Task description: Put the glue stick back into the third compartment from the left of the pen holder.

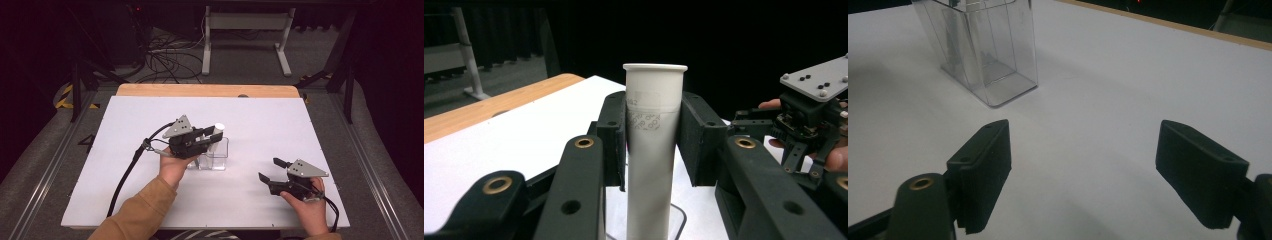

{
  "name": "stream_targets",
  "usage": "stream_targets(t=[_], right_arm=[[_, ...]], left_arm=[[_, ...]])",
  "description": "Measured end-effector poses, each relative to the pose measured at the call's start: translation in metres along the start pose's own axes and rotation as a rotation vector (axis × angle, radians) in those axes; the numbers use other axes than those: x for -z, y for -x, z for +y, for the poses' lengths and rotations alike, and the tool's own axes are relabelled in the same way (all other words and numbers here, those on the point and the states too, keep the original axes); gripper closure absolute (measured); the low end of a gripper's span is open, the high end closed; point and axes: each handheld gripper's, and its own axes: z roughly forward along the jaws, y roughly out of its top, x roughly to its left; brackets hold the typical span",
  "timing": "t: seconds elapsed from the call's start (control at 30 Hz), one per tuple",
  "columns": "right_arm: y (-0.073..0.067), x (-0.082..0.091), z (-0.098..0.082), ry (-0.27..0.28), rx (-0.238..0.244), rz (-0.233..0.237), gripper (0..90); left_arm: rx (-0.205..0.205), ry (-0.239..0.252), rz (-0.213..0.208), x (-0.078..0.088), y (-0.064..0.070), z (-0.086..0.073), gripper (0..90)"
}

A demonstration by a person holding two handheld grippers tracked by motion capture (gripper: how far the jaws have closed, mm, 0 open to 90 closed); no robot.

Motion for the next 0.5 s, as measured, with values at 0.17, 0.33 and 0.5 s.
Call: stream_targets(t=[0.17,0.33,0.5], right_arm=[[0.0,0.0,0.0,0.0,0.0,0.0,22.9],[0.0,0.001,0.0,0.003,-0.001,-0.001,23.0],[0.0,0.001,0.0,0.005,-0.003,0.002,22.9]], left_arm=[[0.002,-0.013,0.009,-0.011,0.004,0.0,67.1],[0.002,-0.027,0.017,-0.017,0.005,-0.002,67.1],[0.001,-0.039,0.03,-0.018,0.006,-0.002,67.1]])
